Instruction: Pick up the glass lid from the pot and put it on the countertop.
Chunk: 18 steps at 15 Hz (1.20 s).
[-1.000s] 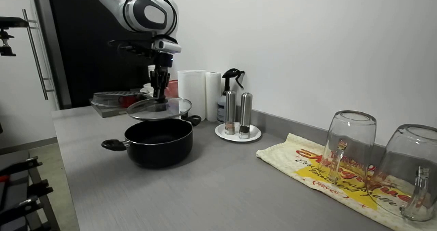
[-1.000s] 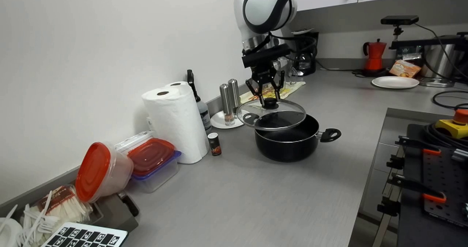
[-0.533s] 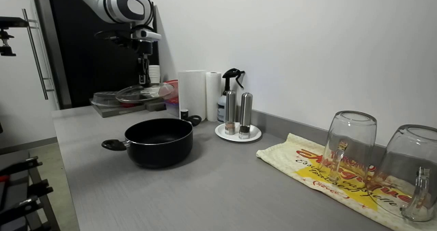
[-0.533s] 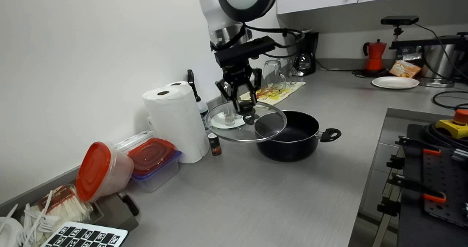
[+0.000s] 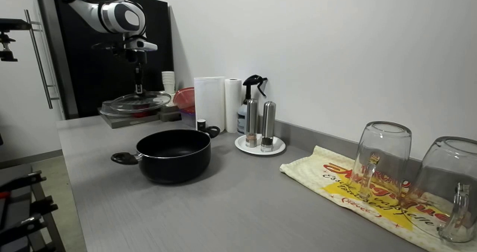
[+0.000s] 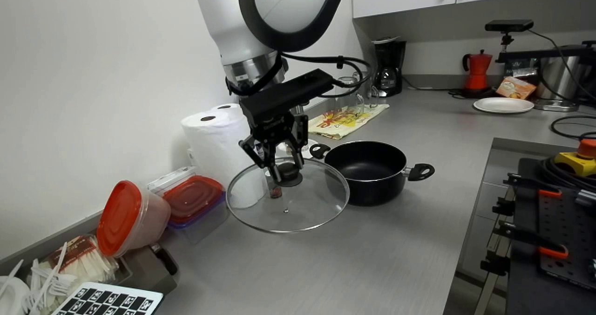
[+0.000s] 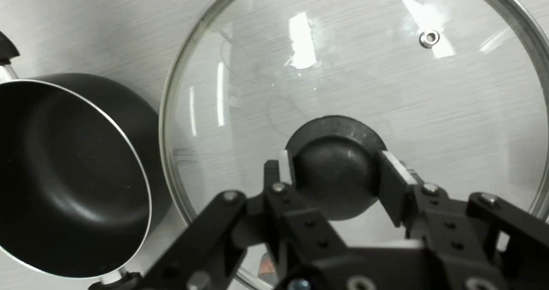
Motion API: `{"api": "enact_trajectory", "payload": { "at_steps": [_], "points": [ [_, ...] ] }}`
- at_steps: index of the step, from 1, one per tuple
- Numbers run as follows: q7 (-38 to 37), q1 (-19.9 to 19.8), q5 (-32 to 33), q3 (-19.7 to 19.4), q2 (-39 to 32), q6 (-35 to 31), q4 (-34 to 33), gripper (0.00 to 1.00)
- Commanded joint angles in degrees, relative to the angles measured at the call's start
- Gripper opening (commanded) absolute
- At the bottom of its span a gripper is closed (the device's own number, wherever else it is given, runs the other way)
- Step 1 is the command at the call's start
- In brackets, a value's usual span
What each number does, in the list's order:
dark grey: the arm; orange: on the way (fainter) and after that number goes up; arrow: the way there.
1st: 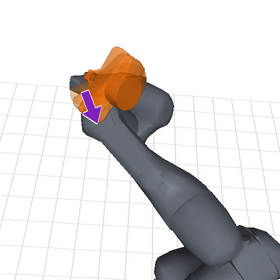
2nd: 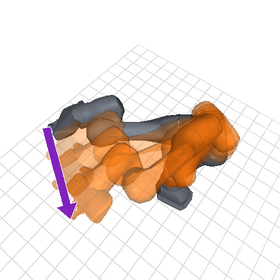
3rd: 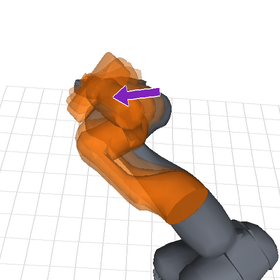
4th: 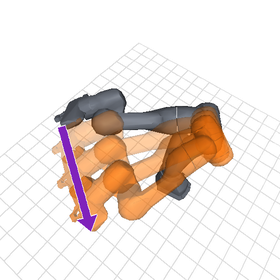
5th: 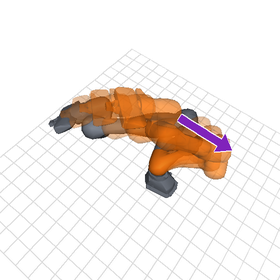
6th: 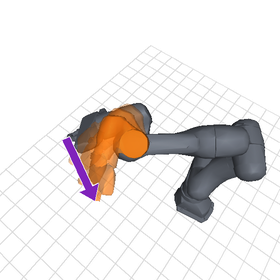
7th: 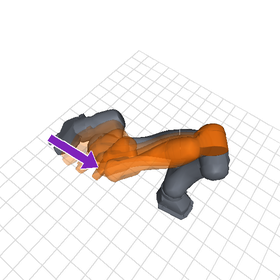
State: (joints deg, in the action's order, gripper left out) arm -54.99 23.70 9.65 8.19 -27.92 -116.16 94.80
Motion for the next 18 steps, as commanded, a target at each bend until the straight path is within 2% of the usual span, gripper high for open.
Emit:
{"api": "enact_trajectory", "payload": {
  "at_steps": [1,11,18],
  "points": [
    [2.5,1.1,0.4,0.0,-4.3,-0.4,-4.1,0.24],
    [2.4,2.5,-0.5,-0.6,-11.5,-2.5,-2.5,0.24],
    [0.0,6.9,3.1,-2.7,-14.2,-5.0,-1.1,0.24]
  ]
}}
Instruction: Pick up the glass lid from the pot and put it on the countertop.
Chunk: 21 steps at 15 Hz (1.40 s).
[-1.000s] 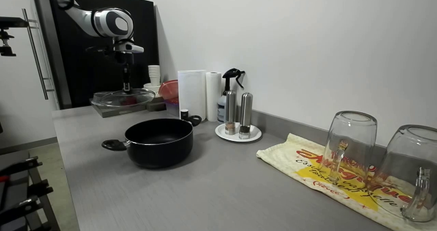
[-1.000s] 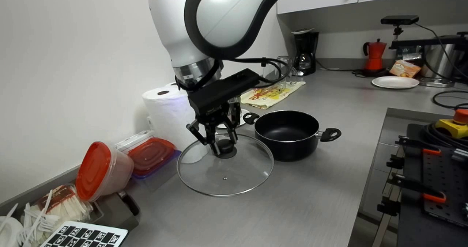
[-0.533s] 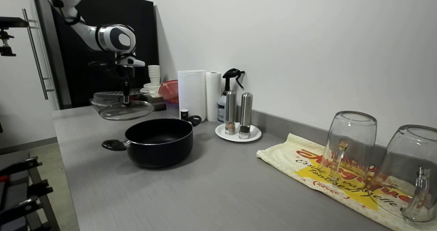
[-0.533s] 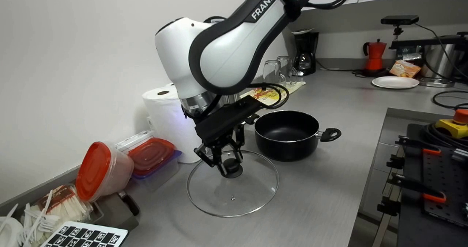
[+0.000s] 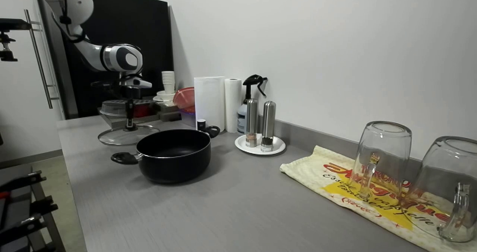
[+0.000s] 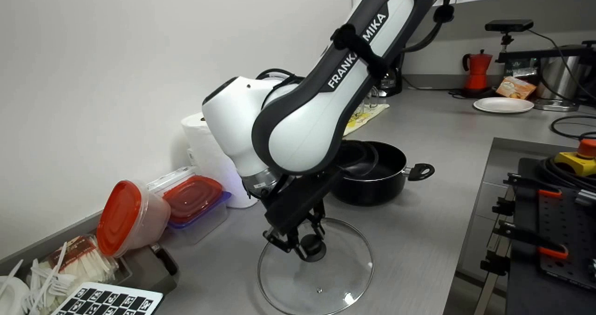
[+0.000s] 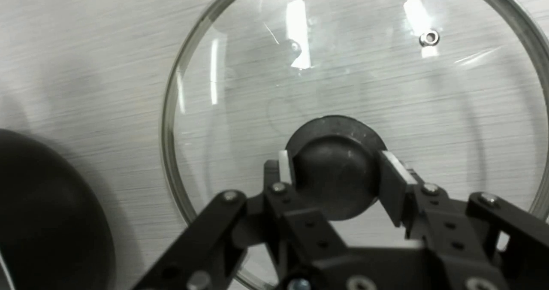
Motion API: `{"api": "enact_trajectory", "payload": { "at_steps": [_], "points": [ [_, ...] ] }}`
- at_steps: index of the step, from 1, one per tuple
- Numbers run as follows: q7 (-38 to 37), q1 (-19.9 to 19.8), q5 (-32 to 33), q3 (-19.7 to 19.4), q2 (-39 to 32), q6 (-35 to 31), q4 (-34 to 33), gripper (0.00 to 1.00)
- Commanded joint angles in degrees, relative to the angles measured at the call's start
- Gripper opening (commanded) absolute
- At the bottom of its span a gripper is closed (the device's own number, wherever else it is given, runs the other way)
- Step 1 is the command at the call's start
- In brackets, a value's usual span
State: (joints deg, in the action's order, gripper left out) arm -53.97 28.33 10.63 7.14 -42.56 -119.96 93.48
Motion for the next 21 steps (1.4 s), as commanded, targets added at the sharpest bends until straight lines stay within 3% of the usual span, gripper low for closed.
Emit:
{"api": "enact_trajectory", "payload": {
  "at_steps": [1,21],
  "points": [
    [-1.1,2.6,2.5,-1.9,0.3,-1.6,0.4,0.24],
    [-9.2,2.0,0.8,-3.2,-1.4,-2.0,0.5,0.24]
  ]
}}
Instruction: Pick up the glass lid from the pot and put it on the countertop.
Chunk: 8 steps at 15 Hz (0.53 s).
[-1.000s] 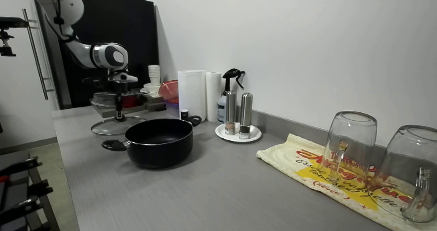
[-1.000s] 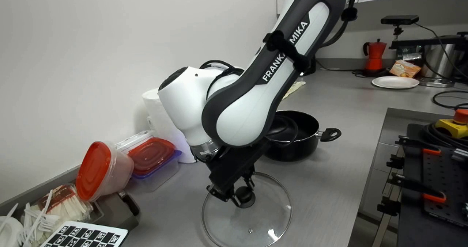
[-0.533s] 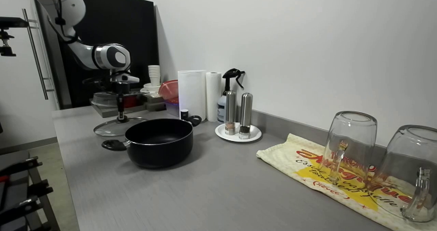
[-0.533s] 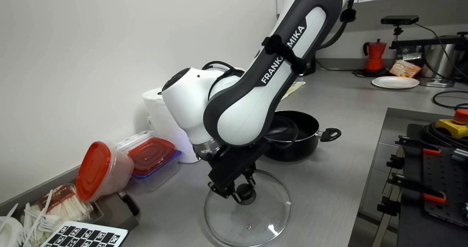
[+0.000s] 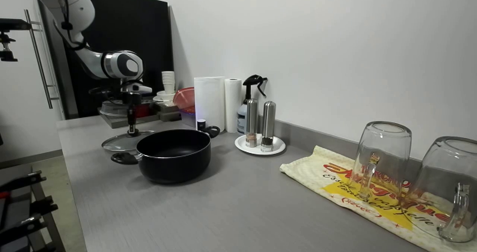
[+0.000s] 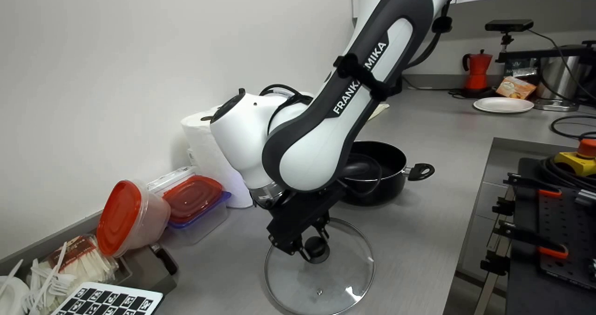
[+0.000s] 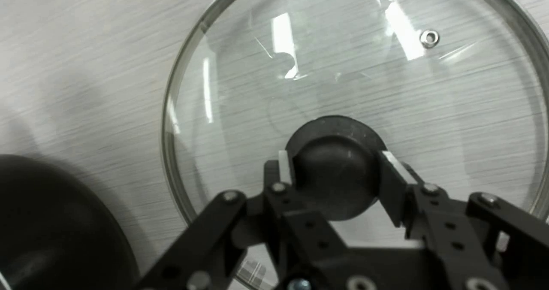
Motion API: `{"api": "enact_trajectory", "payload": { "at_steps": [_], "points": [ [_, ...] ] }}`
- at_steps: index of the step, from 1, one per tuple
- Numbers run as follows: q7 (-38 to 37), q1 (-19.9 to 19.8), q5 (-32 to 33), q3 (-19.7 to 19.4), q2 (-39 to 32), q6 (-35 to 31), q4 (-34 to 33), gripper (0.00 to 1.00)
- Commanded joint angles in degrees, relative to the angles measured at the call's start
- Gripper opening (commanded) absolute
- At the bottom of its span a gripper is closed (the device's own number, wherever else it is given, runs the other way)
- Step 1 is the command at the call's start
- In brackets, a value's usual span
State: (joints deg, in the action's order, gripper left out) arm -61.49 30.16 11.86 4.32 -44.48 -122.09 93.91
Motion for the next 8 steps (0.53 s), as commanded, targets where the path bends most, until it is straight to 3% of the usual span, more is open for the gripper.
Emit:
{"api": "enact_trajectory", "payload": {
  "at_steps": [1,7,8],
  "points": [
    [-2.2,0.1,-0.6,-0.4,0.5,0.0,0.1,0.24],
    [-4.3,-0.8,-1.5,-0.3,0.4,0.3,0.2,0.24],
    [-4.0,-1.0,-1.6,-0.2,0.4,0.7,0.2,0.28]
  ]
}}
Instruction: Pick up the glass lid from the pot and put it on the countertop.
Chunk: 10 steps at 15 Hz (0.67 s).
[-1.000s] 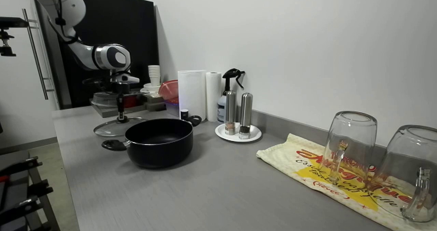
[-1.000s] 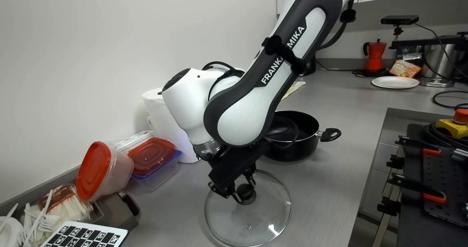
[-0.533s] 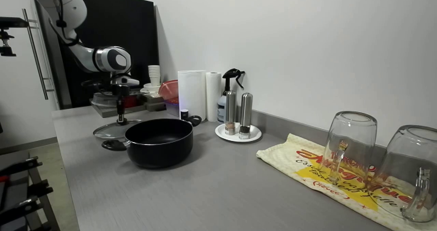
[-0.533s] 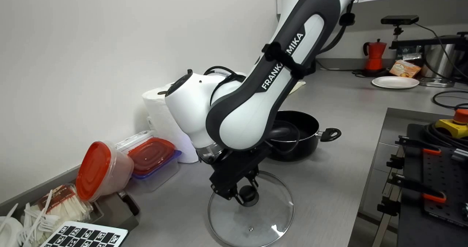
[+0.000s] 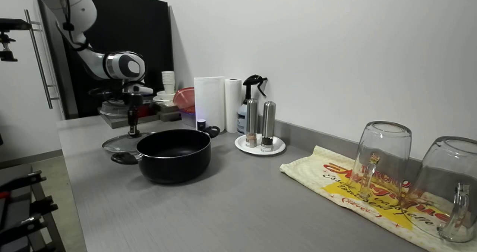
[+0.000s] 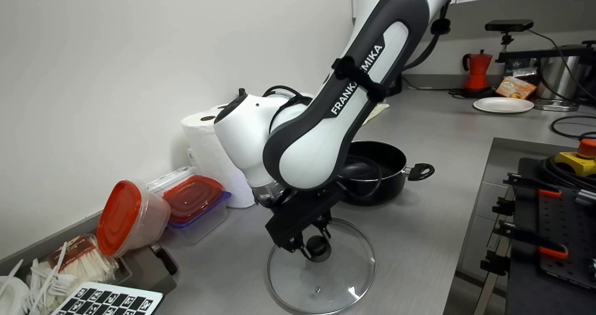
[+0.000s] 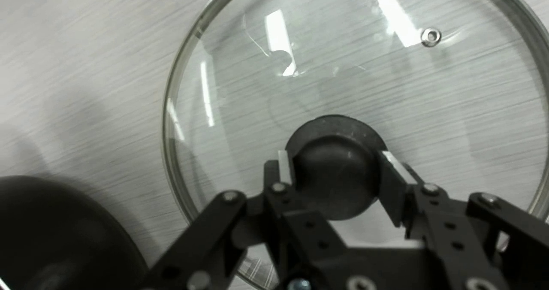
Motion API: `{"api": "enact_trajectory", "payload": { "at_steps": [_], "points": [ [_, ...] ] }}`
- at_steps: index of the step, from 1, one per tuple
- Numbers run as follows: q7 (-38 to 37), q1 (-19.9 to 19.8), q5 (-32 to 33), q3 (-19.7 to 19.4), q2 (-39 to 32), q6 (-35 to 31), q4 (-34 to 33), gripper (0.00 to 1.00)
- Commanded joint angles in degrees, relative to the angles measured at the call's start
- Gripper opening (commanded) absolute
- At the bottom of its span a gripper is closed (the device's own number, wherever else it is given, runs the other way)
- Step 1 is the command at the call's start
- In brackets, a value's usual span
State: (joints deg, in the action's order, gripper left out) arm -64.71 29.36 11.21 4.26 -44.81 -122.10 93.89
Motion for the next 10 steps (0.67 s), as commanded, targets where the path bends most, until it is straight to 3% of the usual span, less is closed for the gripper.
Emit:
{"api": "enact_trajectory", "payload": {
  "at_steps": [1,8,9,10],
  "points": [
    [0.0,0.0,-0.2,-0.1,-0.2,0.2,-0.3,0.49],
    [0.1,-0.2,-0.3,-0.2,-0.1,0.2,-0.3,0.49],
    [0.1,-0.2,-0.3,-0.2,-0.1,0.2,-0.3,0.74],
    [0.0,-0.2,-0.2,-0.3,-0.1,0.2,-0.3,0.75]
  ]
}}
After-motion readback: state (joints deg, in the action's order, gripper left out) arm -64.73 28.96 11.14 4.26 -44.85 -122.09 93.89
